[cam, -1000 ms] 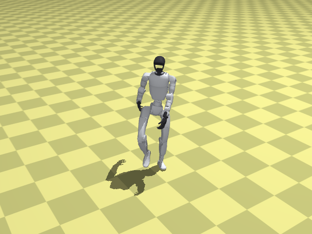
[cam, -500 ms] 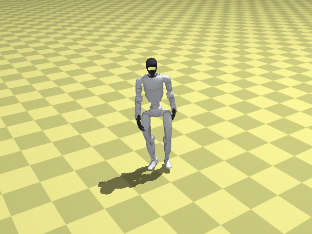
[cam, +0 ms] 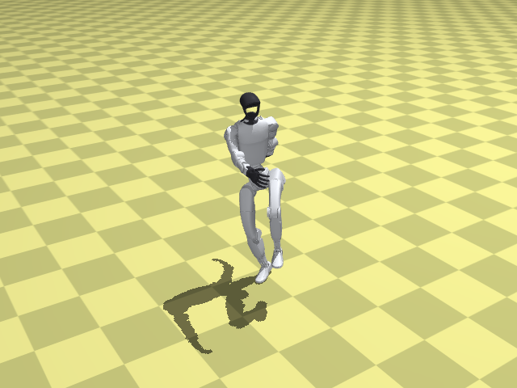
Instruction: In place motions
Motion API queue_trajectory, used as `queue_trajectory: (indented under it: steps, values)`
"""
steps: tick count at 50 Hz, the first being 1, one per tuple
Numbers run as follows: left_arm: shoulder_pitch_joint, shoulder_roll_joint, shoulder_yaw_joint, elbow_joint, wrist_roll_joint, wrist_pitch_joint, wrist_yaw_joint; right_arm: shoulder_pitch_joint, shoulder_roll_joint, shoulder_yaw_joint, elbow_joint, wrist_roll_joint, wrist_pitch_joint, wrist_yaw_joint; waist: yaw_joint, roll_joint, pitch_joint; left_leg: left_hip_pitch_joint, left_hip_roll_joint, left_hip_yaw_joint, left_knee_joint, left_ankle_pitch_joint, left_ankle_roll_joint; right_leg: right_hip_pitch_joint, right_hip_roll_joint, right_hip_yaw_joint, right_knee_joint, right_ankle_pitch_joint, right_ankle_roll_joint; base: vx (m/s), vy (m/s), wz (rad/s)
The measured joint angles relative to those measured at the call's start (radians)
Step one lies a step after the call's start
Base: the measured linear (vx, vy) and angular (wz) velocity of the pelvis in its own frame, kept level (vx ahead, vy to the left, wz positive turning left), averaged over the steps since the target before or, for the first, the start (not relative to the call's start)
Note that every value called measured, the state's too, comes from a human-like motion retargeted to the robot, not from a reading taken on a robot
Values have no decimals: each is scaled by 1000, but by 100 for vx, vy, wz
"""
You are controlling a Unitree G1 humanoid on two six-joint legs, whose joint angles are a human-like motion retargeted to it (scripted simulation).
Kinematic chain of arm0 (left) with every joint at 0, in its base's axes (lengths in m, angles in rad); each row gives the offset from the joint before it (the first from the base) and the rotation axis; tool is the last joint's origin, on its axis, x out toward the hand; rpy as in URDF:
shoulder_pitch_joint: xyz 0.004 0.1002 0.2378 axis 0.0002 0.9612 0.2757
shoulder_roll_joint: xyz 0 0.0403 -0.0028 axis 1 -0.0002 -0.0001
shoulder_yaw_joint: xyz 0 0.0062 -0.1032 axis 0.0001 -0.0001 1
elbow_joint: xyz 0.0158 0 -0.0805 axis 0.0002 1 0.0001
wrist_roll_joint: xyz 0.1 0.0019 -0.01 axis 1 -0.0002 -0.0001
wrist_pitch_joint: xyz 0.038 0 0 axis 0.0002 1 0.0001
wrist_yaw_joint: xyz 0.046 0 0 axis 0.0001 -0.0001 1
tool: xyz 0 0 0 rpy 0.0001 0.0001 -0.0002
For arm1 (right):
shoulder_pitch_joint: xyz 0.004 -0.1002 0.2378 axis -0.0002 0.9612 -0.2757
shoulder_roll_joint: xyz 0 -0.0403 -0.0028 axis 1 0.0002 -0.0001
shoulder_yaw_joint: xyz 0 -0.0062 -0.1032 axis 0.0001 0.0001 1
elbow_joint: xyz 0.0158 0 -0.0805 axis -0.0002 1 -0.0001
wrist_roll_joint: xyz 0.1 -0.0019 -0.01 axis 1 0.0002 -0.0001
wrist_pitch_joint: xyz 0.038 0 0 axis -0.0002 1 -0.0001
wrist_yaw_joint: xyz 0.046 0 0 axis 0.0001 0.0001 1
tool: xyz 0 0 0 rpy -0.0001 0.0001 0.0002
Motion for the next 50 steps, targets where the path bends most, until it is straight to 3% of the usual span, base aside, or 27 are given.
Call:
queue_trajectory:
  steps: [4,10,16,18,20,24,28,31,33,35,37,40,43,45,47,50]
  values:
    - [-102,8,-13,-13,-33,-55,49,98,56,-18,65,-94,-44,21,-104,32,-165,180,-29,-86,-83,9,19,54,107,-89,-151,42,15,11,-1,98]
    - [-197,5,30,-97,-222,-55,104,301,105,-41,96,-269,-93,123,-276,110,-312,562,-167,-260,-435,-7,93,155,201,-211,-283,63,52,14,13,97]
    - [-287,-20,117,-158,-483,-101,131,471,142,-26,123,-366,-105,99,-383,175,-374,953,-215,-434,-941,12,92,200,267,-245,-319,64,84,3,17,31]
    - [-317,-18,108,-153,-539,-115,151,525,150,-12,131,-366,-102,103,-438,200,-397,1051,-213,-473,-1090,-72,72,211,292,-278,-331,64,94,-3,25,65]
    - [-348,-14,90,-131,-557,-112,170,590,151,10,136,-362,-89,109,-483,217,-424,1116,-173,-406,-1211,-158,85,211,304,-302,-335,62,106,-1,25,47]
    - [-448,7,-41,-24,-554,-118,199,761,148,15,153,-365,-47,122,-561,240,-461,1152,-172,-423,-1308,-182,107,200,298,-350,-300,46,129,-5,32,47]
    - [-598,-3,-230,0,-582,-178,370,934,157,-67,243,-360,36,151,-575,242,-398,1175,-187,-478,-1280,-169,130,196,270,-341,-179,92,124,-19,23,24]
    - [-730,-45,-258,-64,-552,-254,475,1097,145,-133,353,-399,49,165,-593,287,-361,1205,-143,-484,-1257,-173,118,120,225,-354,80,304,95,-5,31,11]
    - [-847,-64,-231,-133,-542,-275,462,1190,112,-139,435,-467,66,141,-583,310,-350,1209,-117,-428,-1263,-181,115,-60,184,-246,367,483,5,-22,34,-76]
    - [-969,-48,-234,-206,-557,-274,421,1278,76,-136,518,-532,121,68,-687,352,-320,1208,-86,-474,-1248,-175,115,-257,251,-155,661,459,-4,-21,33,35]
    - [-1107,0,-192,-274,-538,-227,407,1314,22,-142,599,-592,201,12,-773,373,-275,1189,-94,-464,-1233,-168,143,-447,102,-215,952,385,-100,-26,45,28]
    - [-1254,61,-156,-377,-537,-191,456,1381,-58,-186,659,-626,293,2,-979,455,-170,1150,-21,-477,-1190,-151,166,-717,50,-254,1201,324,-120,-26,39,116]
    - [-1338,122,-132,-454,-594,-216,541,1470,-131,-249,659,-552,353,-7,-1140,523,-53,1106,108,-466,-1102,-175,176,-934,92,-332,1243,298,-128,-7,20,80]
    - [-1370,138,-115,-480,-607,-236,581,1529,-166,-298,659,-454,382,-47,-1206,560,-11,1060,172,-465,-1027,-193,192,-1015,105,-394,1202,275,-157,12,7,16]
    - [-1390,131,-121,-490,-605,-250,592,1567,-169,-356,659,-322,378,-107,-1204,593,-12,1021,194,-492,-982,-199,201,-1051,132,-423,1140,262,-187,7,-3,-28]
    - [-1397,104,-152,-486,-584,-254,580,1573,-133,-424,659,-155,312,-171,-1158,580,-50,1041,164,-491,-1013,-207,195,-1020,151,-398,1074,265,-187,-5,-11,-36]
